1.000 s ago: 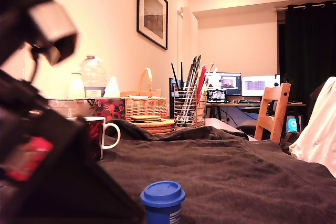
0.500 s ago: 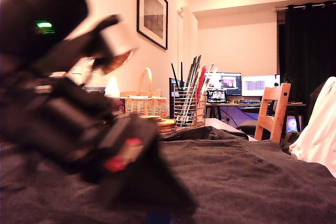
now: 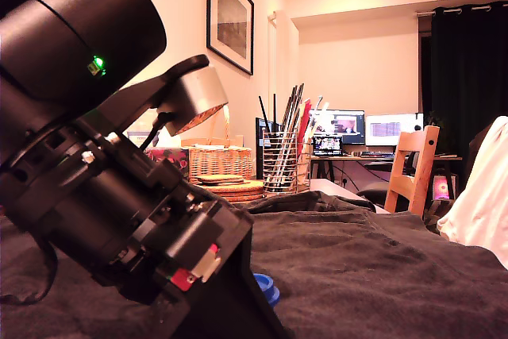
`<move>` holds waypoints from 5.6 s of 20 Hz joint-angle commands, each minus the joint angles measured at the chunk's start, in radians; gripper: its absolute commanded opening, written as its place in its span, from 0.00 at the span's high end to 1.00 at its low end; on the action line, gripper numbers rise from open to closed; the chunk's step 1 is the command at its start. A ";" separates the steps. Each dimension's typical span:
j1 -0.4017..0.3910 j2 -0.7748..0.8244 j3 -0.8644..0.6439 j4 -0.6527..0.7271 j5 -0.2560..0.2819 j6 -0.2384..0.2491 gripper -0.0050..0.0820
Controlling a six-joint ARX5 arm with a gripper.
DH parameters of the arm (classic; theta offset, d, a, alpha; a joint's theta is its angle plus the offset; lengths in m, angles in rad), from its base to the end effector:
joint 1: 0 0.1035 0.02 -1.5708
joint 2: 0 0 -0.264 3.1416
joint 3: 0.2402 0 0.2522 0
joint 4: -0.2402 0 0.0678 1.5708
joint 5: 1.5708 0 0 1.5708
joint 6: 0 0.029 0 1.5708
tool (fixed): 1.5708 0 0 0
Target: Pick up the coffee capsules on the table and drop them inside the coffee cup
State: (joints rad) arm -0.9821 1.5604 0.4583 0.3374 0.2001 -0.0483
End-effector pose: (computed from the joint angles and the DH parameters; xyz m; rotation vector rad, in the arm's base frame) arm 0.1345 -0.2118 0.1094 0.2676 0.7740 -1.1016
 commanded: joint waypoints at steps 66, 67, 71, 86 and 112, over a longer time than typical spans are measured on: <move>0.764 -0.155 0.270 -0.050 0.058 0.017 0.66; 0.764 -0.127 0.303 -0.082 0.065 0.027 0.66; 0.764 -0.019 0.416 -0.187 0.091 0.036 0.66; 0.764 0.155 0.531 -0.392 0.106 0.057 0.66; 0.758 0.106 0.666 -0.625 0.198 0.048 0.75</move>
State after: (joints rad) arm -0.2207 1.6981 1.1271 -0.2779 0.3912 0.0029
